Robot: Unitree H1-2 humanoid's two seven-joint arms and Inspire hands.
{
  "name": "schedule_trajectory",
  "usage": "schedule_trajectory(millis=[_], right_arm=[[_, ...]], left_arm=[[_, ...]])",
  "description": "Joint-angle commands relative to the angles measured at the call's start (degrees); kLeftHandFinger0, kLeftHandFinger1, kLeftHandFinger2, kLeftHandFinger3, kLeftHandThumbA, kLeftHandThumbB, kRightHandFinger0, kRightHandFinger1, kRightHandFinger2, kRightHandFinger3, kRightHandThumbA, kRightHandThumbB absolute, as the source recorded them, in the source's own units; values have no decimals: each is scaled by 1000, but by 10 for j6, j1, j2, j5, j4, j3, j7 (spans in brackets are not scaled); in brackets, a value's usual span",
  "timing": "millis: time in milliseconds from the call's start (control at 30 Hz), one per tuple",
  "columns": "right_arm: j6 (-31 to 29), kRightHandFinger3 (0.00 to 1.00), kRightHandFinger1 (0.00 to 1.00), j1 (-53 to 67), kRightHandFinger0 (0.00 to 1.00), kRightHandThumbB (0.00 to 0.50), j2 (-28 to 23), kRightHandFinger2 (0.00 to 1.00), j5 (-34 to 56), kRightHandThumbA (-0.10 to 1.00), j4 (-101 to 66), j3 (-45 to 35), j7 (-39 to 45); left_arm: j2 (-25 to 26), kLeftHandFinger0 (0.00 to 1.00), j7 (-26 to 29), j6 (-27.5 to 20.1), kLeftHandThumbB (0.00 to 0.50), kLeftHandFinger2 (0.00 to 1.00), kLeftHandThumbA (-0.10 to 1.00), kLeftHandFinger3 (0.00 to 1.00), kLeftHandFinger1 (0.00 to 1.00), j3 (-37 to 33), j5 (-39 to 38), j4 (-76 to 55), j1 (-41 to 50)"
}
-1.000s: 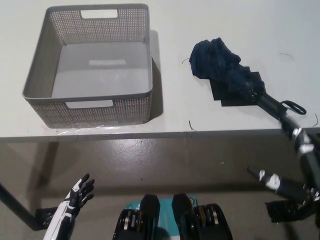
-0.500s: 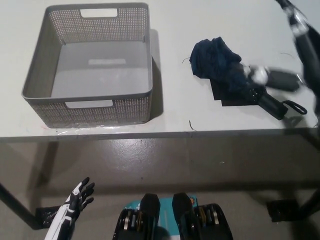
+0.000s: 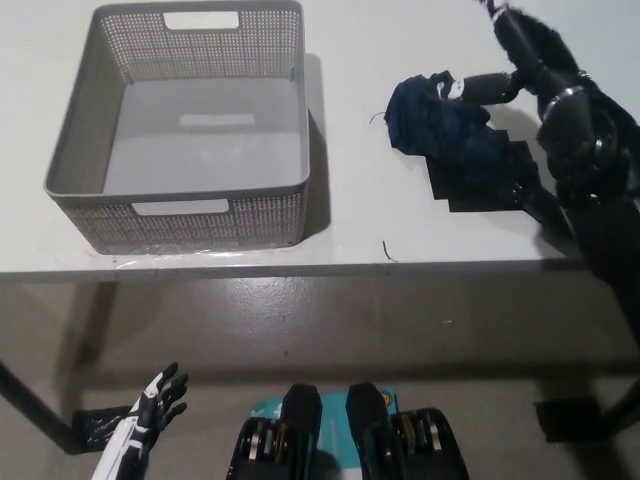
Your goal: Use the right hand to pick up a umbrella on the right side and place it into a container on the lft side
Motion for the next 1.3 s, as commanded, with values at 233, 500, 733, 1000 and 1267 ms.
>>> schedule_trajectory(millis=[233, 500, 733, 1000, 1267], right_arm=[[25, 1000, 1000, -125, 1000, 470, 35, 1000, -39, 1000, 310, 83, -89], [3, 1000, 1000, -108, 1000, 500, 47, 1000, -11, 1000, 379, 89, -95], [-40, 1000, 937, -73, 820, 349, 64, 1000, 19, 283, 406, 70, -158], [-137, 612, 11, -51, 0, 211, 61, 346, 55, -100, 401, 16, -306], [-178, 772, 192, -72, 0, 185, 59, 774, 55, -100, 383, 4, -370]], left_arm=[[4, 1000, -8, -24, 49, 1000, 1000, 1000, 1000, -5, 3, -35, 10], [10, 1000, -19, -20, 55, 1000, 1000, 1000, 1000, -9, -7, -35, -2], [9, 1000, -20, -25, 67, 1000, 1000, 1000, 1000, -11, 1, -28, -5], [13, 1000, -23, -17, 56, 1000, 1000, 1000, 1000, -8, -7, -32, -11], [10, 1000, -22, -21, 52, 1000, 1000, 1000, 1000, -8, -3, -26, -6]])
